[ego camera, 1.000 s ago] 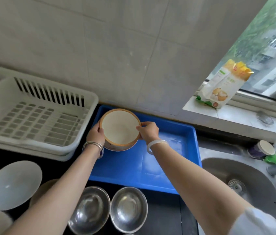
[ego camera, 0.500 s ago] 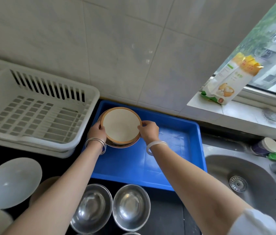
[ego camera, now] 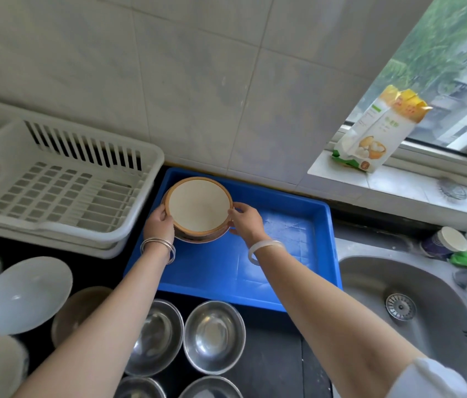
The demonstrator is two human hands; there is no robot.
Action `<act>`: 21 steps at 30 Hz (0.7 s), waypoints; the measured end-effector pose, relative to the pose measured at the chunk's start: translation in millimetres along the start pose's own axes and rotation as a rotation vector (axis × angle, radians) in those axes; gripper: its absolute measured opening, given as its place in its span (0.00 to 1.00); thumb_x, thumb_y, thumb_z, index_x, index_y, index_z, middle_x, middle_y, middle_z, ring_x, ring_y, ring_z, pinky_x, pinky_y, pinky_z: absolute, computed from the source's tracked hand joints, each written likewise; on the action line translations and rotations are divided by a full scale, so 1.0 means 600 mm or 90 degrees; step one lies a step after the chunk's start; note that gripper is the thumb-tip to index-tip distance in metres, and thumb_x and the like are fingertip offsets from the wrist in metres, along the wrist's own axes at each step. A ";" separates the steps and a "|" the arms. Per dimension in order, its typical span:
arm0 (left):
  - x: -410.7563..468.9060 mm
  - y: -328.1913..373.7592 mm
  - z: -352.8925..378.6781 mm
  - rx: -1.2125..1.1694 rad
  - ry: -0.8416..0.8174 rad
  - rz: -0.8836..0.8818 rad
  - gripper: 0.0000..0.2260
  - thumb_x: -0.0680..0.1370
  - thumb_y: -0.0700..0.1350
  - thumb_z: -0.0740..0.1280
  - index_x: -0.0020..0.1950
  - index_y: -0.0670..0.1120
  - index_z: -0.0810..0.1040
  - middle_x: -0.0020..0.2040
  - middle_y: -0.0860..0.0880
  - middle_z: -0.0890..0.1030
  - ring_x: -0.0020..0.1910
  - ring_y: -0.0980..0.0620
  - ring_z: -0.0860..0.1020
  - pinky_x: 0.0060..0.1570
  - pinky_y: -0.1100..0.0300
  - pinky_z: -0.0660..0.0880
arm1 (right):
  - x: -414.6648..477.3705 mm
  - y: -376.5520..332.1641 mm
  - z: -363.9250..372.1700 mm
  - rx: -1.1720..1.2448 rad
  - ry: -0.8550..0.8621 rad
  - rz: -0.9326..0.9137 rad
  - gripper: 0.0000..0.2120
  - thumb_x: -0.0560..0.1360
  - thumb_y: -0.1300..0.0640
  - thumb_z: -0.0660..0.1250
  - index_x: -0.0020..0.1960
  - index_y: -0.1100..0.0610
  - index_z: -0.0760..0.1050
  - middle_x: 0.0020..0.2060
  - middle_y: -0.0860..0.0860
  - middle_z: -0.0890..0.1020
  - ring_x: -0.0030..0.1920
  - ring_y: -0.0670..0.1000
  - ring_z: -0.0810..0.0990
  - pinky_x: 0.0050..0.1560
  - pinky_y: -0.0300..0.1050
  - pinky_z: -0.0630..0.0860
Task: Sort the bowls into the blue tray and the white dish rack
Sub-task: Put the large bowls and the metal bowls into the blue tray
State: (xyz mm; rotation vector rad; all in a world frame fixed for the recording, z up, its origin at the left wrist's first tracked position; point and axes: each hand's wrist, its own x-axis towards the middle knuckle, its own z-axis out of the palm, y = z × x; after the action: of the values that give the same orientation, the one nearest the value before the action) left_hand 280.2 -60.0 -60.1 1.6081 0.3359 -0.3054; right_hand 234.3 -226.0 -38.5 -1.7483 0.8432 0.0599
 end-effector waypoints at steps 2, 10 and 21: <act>-0.022 -0.003 -0.014 -0.035 -0.014 -0.020 0.18 0.79 0.38 0.59 0.68 0.45 0.70 0.65 0.45 0.75 0.63 0.48 0.74 0.62 0.56 0.71 | -0.026 0.002 -0.014 0.019 -0.014 -0.012 0.17 0.78 0.55 0.60 0.66 0.56 0.72 0.55 0.54 0.80 0.51 0.53 0.80 0.41 0.41 0.78; -0.204 -0.059 -0.078 0.123 -0.081 -0.044 0.12 0.77 0.38 0.64 0.60 0.39 0.76 0.55 0.38 0.80 0.49 0.47 0.78 0.56 0.55 0.73 | -0.191 0.067 -0.074 0.087 -0.124 -0.032 0.09 0.79 0.58 0.59 0.52 0.54 0.77 0.47 0.52 0.83 0.42 0.50 0.81 0.41 0.40 0.76; -0.382 -0.171 -0.091 0.437 -0.171 -0.009 0.12 0.75 0.37 0.66 0.58 0.43 0.78 0.54 0.47 0.82 0.52 0.51 0.79 0.55 0.63 0.72 | -0.286 0.251 -0.077 -0.145 -0.167 0.055 0.07 0.73 0.51 0.64 0.50 0.48 0.75 0.41 0.43 0.81 0.34 0.44 0.83 0.33 0.37 0.78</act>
State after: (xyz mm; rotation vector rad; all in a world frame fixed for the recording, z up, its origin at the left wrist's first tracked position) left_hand 28.6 -6.7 -60.3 2.2011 0.0263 -0.6933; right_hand 5.3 -195.2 -69.4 -1.8643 0.7405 0.4491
